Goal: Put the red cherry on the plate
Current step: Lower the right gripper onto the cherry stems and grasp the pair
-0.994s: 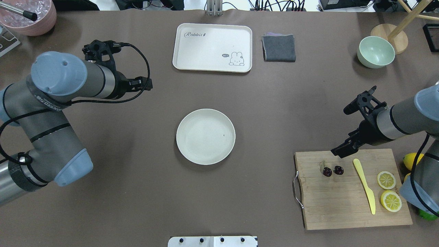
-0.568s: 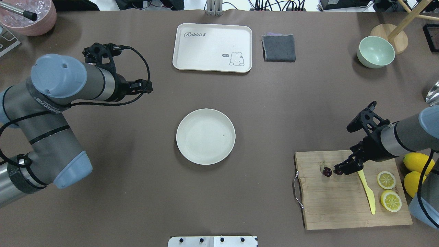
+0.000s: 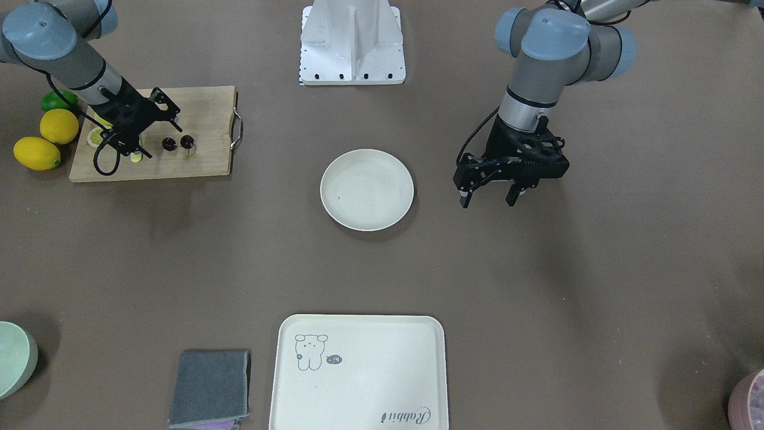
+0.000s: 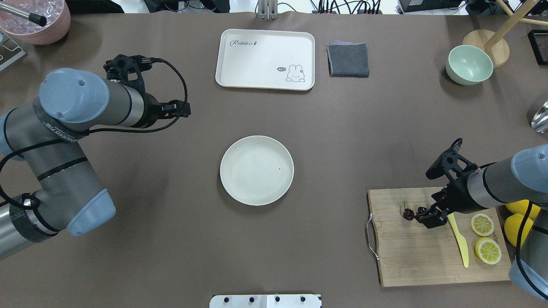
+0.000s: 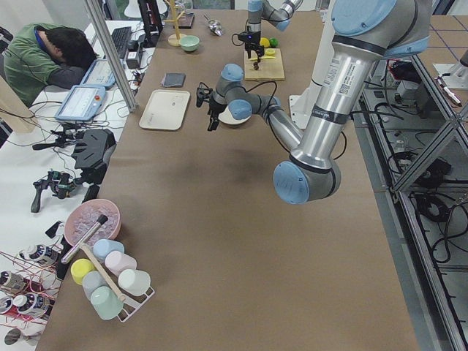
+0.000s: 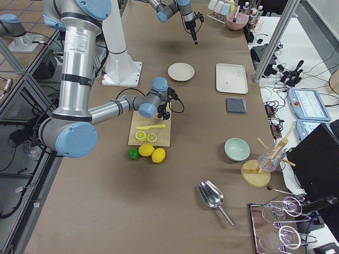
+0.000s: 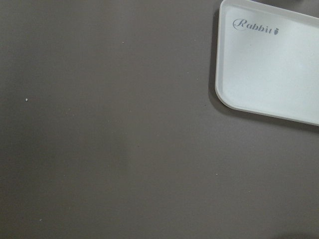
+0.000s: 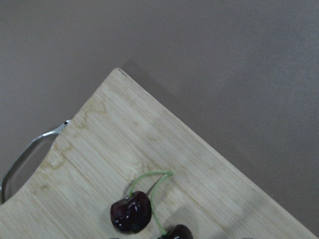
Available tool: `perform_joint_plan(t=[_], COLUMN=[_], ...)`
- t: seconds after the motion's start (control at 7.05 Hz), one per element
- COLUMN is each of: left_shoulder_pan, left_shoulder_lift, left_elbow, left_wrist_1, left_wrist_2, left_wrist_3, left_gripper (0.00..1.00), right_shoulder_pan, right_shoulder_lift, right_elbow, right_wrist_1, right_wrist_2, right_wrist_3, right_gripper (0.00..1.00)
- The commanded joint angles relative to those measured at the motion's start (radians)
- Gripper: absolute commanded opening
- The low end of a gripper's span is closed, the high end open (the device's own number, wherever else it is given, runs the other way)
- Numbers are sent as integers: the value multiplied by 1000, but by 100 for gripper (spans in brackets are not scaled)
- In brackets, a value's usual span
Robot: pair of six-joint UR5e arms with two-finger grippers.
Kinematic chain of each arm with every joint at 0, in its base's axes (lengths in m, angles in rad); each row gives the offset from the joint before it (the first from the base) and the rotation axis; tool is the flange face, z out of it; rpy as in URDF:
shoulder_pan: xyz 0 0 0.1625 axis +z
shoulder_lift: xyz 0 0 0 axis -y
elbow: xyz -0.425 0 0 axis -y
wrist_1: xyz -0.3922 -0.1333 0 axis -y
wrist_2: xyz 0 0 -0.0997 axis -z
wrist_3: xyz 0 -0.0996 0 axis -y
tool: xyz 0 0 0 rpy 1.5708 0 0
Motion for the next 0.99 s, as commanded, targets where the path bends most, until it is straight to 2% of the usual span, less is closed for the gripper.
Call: perform_joint_plan(t=[0.0,0.14,0.28,0.43,0.57,0.85], left_shoulder_pan=[2,2,2,2,3,5], left_shoulder_lift=[-1,1,1,1,1,1], left_elbow=[-4,-1,-1,0,0,-3], left_wrist_1=[0,0,0,2,0,0], left_wrist_2=[-1,1,1,1,1,1], left_wrist_3=[-1,-3,-3,-3,-3,-3], left_gripper=[98,98,98,98,98,98], right_shoulder_pan=[-15,-22,-32,-39,-39,-26], right_shoulder_lift=[0,1,1,3,6,9], right_elbow=[0,-2,-5,-5,-5,7], right_wrist_1=[0,0,0,0,0,0], right_wrist_2=[-24,-36,-53,-70,-76,-70], right_wrist_3=[1,3,6,22,26,35], right_gripper=[56,53,37,6,0,0])
